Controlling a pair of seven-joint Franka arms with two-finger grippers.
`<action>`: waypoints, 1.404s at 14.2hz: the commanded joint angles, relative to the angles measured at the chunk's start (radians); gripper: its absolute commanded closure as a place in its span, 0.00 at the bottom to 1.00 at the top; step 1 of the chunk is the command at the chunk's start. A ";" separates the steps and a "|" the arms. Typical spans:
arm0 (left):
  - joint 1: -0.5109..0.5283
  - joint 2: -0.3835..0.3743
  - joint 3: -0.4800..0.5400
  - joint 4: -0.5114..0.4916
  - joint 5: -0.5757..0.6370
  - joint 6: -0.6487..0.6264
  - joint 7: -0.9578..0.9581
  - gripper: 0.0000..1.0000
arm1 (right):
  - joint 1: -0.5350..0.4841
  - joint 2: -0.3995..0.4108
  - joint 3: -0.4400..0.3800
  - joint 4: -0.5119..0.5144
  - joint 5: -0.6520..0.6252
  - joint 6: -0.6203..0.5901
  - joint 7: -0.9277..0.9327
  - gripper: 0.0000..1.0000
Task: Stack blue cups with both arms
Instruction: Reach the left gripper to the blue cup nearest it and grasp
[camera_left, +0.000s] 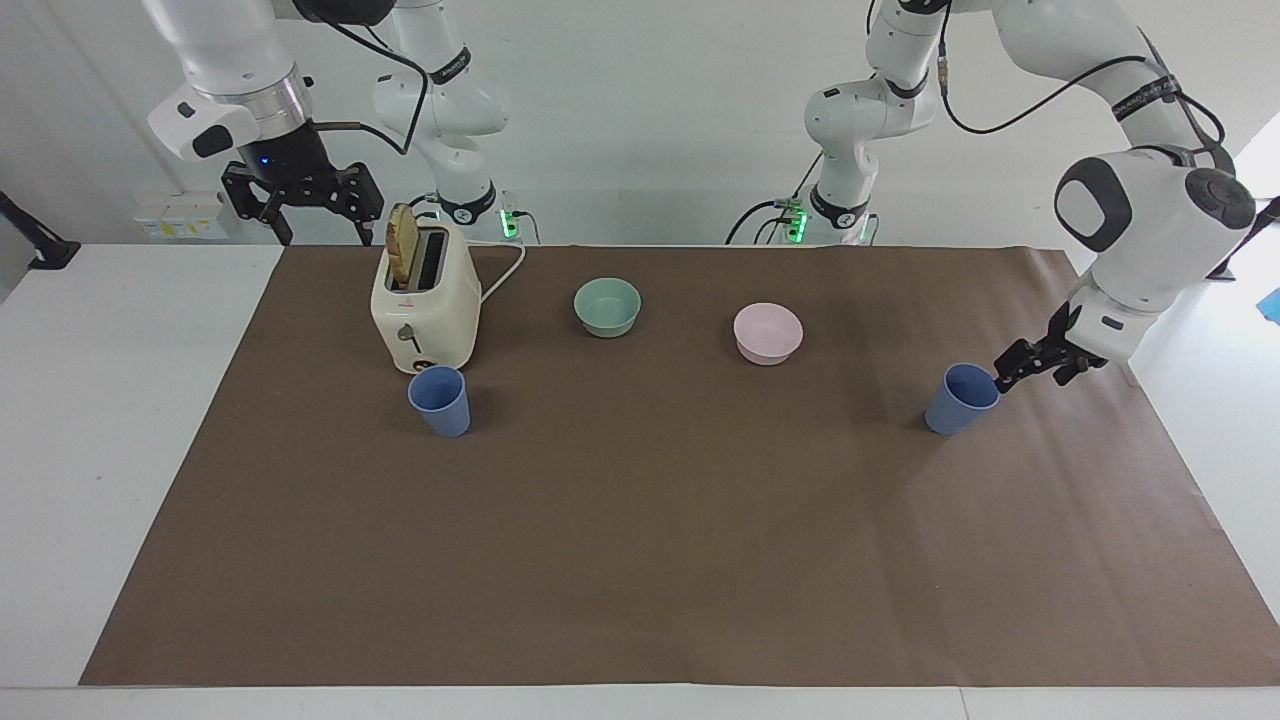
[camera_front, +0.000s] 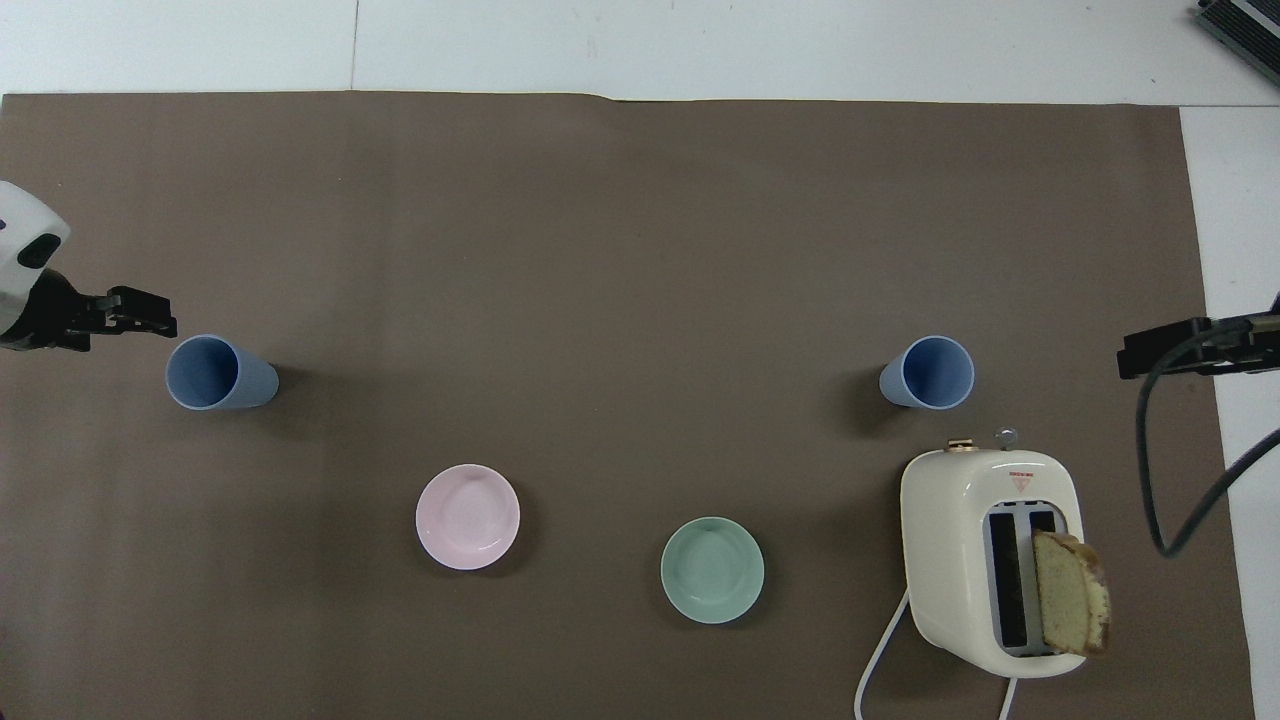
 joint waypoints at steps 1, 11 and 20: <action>0.014 -0.025 -0.010 -0.084 0.000 0.044 0.001 0.00 | -0.012 -0.017 0.003 -0.018 0.025 0.012 -0.020 0.00; -0.014 -0.016 -0.014 -0.151 -0.003 0.113 -0.007 1.00 | -0.012 -0.017 0.003 -0.018 0.025 0.012 -0.020 0.00; -0.070 0.031 -0.019 0.058 -0.081 0.073 -0.045 1.00 | -0.012 -0.017 0.003 -0.018 0.025 0.012 -0.020 0.00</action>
